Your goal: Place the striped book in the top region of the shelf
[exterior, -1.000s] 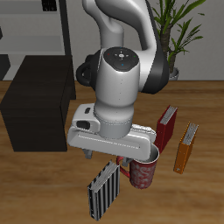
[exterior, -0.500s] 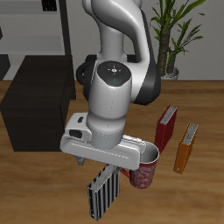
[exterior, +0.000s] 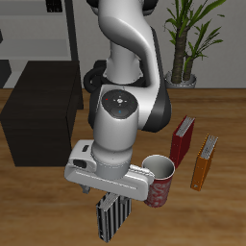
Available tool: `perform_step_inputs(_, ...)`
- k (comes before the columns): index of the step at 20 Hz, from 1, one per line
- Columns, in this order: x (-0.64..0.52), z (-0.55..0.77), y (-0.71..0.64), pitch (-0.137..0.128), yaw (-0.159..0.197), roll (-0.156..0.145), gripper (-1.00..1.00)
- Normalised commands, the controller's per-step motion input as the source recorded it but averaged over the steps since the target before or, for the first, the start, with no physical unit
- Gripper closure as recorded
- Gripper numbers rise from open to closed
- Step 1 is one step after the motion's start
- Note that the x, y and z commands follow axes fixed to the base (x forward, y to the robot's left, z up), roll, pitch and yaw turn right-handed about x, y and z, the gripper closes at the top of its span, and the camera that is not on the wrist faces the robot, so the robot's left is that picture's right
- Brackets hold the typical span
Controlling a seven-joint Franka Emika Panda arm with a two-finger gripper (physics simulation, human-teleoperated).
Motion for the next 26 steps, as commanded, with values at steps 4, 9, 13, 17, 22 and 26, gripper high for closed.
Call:
perform_step_inputs(4,-0.02,-0.22,0.0,0.035,-0.006,0.02,-1.0)
perform_step_inputs(9,-0.09,-0.11,-0.04,0.015,-0.01,0.005,1.0)
perform_step_inputs(13,-0.08,0.07,-0.06,-0.003,0.0,0.001,1.0)
perform_step_inputs(17,-0.13,0.2,-0.1,-0.013,0.053,-0.011,1.0)
perform_step_inputs(22,-0.26,0.48,-0.15,-0.044,0.05,-0.032,1.0)
perform_step_inputs(26,-0.41,0.53,-0.07,-0.044,0.045,-0.029,1.0)
